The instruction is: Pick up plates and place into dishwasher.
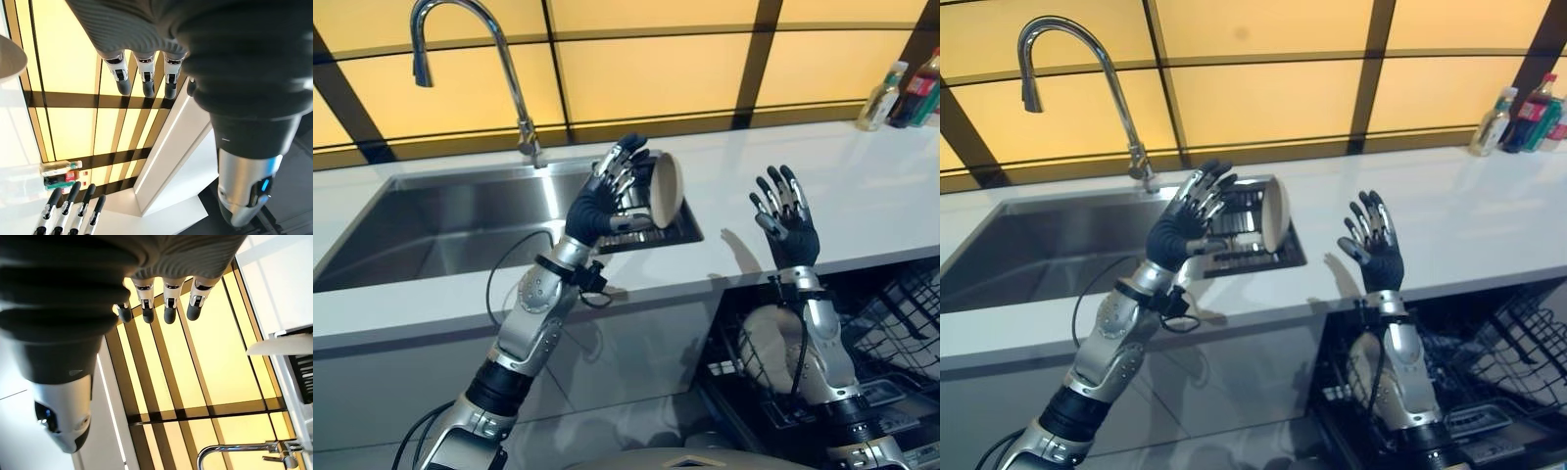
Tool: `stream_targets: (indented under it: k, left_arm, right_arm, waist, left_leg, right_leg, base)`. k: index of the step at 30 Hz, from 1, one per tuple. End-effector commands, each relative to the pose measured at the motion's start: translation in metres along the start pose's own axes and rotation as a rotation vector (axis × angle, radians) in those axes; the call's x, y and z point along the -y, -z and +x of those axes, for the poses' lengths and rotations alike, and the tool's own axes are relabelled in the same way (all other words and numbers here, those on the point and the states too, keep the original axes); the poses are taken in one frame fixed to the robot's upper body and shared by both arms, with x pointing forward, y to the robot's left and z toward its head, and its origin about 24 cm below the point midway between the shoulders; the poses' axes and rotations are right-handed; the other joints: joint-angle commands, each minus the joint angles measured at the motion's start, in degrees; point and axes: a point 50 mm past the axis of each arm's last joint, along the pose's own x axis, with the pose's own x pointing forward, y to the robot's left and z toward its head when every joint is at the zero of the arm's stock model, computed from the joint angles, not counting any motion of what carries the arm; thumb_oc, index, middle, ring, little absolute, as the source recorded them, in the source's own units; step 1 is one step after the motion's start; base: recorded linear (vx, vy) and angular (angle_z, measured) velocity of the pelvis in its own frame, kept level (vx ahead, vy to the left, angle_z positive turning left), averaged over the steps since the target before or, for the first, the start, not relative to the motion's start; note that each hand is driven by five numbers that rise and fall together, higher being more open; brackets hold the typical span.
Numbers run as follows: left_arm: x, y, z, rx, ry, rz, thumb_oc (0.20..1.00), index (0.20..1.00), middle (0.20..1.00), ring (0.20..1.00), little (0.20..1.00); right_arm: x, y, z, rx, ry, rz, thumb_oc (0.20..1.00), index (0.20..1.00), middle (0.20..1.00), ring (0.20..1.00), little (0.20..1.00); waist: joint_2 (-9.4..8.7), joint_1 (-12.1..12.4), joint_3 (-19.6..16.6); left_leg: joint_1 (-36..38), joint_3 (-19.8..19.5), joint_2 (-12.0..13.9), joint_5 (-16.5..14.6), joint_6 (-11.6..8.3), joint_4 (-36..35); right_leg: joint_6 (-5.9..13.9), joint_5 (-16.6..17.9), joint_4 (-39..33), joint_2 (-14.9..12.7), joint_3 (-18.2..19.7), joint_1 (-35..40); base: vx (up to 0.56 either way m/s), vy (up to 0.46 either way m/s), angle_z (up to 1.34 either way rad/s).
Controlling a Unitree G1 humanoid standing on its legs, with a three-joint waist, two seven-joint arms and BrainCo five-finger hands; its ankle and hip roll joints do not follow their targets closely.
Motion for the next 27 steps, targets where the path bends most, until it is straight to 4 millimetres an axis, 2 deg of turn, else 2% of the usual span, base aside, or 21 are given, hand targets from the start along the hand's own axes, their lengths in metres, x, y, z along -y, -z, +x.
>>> stream_targets:
  k: [1, 6, 11, 19, 24, 27]
  left_arm:
    - [-0.009, -0.021, 0.003, 0.097, -0.007, 0.027, 1.0, 1.0, 1.0, 1.0, 1.0]
    - [-0.009, -0.027, 0.006, 0.127, 0.019, 0.077, 1.0, 1.0, 1.0, 1.0, 1.0]
    - [-0.012, -0.036, 0.01, 0.161, 0.013, 0.123, 1.0, 1.0, 1.0, 1.0, 1.0]
    - [-0.01, -0.053, 0.025, 0.226, 0.044, 0.211, 1.0, 1.0, 1.0, 1.0, 1.0]
    - [-0.008, -0.065, 0.038, 0.257, 0.082, 0.375, 1.0, 1.0, 1.0, 1.0, 1.0]
    - [-0.007, -0.077, 0.049, 0.292, 0.102, 0.615, 1.0, 1.0, 1.0, 1.0, 1.0]
  right_arm:
    - [-0.004, -0.027, 0.009, 0.14, -0.039, 0.019, 1.0, 1.0, 1.0, 1.0, 1.0]
    - [-0.008, -0.038, 0.012, 0.201, -0.05, 0.029, 1.0, 1.0, 1.0, 1.0, 1.0]
    - [-0.01, -0.039, 0.013, 0.201, -0.056, 0.028, 1.0, 1.0, 1.0, 1.0, 1.0]
    - [-0.014, -0.05, 0.019, 0.264, -0.067, 0.027, 1.0, 1.0, 1.0, 1.0, 1.0]
    - [-0.016, -0.058, 0.024, 0.293, -0.075, 0.025, 1.0, 1.0, 1.0, 1.0, 1.0]
    - [-0.015, -0.059, 0.026, 0.286, -0.078, 0.029, 1.0, 1.0, 1.0, 1.0, 1.0]
  waist:
    - [-0.47, 0.4, 2.0]
    - [-0.7, 0.3, 4.9]
    - [-0.7, 0.0, 7.1]
    - [-1.36, -0.1, 12.0]
    - [-1.25, -0.3, 13.7]
    - [-0.81, -1.1, 13.8]
  left_leg:
    - [0.4, -0.5, -2.3, -5.4, 3.9, 0.6]
    - [-2.8, -0.4, -1.6, -4.9, 3.86, 2.0]
    - [-4.8, 0.1, -1.2, -4.6, 3.67, 3.8]
    - [-11.0, -0.8, -0.6, -3.3, 3.01, 7.2]
    - [-13.3, -0.9, -0.2, -1.8, 2.74, 7.4]
    - [-13.3, -0.2, -0.1, -1.5, 2.42, 7.6]
  right_leg:
    - [2.07, 3.7, -3.0, 1.3, 1.6, -4.7]
    - [2.29, 3.7, -0.9, 1.8, 1.8, -8.1]
    - [2.83, 4.2, 0.6, 1.9, 2.2, -10.1]
    - [2.82, 4.5, 2.8, 2.2, 2.2, -13.5]
    - [2.08, 3.7, 4.1, 2.3, 1.7, -14.6]
    - [1.64, 3.6, 4.1, 2.1, 1.7, -14.5]
  base:
    - [0.02, -0.089, 0.05]
    - [-0.02, -0.057, 0.11]
    - [0.02, -0.026, 0.08]
    - [-0.08, -0.035, 0.05]
    - [-0.06, -0.008, 0.07]
    - [0.03, 0.028, 0.0]
